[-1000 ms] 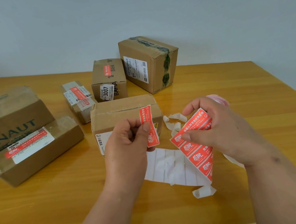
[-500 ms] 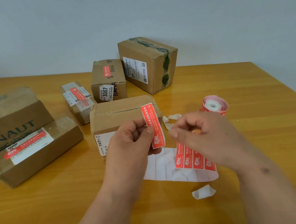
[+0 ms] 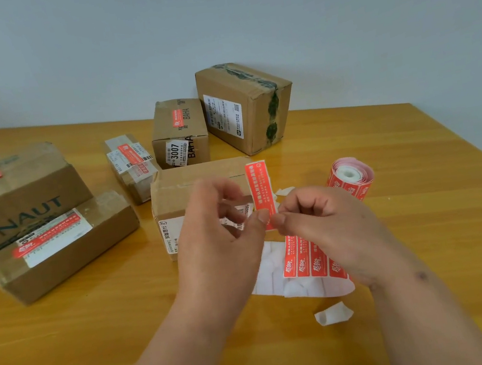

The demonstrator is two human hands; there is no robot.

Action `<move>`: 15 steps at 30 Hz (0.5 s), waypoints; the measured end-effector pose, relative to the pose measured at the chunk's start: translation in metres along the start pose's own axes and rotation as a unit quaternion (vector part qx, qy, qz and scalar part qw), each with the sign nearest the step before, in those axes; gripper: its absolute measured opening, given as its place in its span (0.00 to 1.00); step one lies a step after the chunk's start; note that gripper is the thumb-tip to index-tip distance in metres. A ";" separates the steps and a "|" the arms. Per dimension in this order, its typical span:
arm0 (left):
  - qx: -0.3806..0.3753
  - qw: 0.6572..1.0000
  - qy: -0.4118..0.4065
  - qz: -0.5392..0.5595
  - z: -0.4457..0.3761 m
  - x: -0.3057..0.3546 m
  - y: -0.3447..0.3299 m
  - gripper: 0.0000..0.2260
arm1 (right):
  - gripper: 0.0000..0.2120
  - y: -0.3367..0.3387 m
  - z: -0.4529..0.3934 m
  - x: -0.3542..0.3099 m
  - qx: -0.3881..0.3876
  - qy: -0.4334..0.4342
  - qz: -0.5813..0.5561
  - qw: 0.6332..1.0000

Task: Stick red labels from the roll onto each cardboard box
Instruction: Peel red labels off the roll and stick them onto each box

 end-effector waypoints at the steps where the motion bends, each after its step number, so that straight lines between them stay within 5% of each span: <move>1: -0.008 0.999 -0.029 -0.040 0.001 0.003 -0.001 0.14 | 0.14 0.001 0.000 0.000 0.007 0.001 -0.006 1.000; 4: -0.050 0.996 -0.043 -0.056 0.002 0.004 -0.003 0.06 | 0.12 0.002 0.001 0.001 0.003 0.013 -0.025 1.000; 15: -0.094 0.995 0.019 0.031 0.004 0.006 0.000 0.10 | 0.09 0.002 0.005 -0.003 0.003 0.007 -0.015 1.000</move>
Point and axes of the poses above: each hand's wrist, its own z-axis away from the middle knuckle, its own y-axis out of the back of the hand, x = y × z, the point moved 2 cm from there along -z, towards the middle knuckle, and after that the axes turned 12 degrees about -x, right-handed, at the moved point
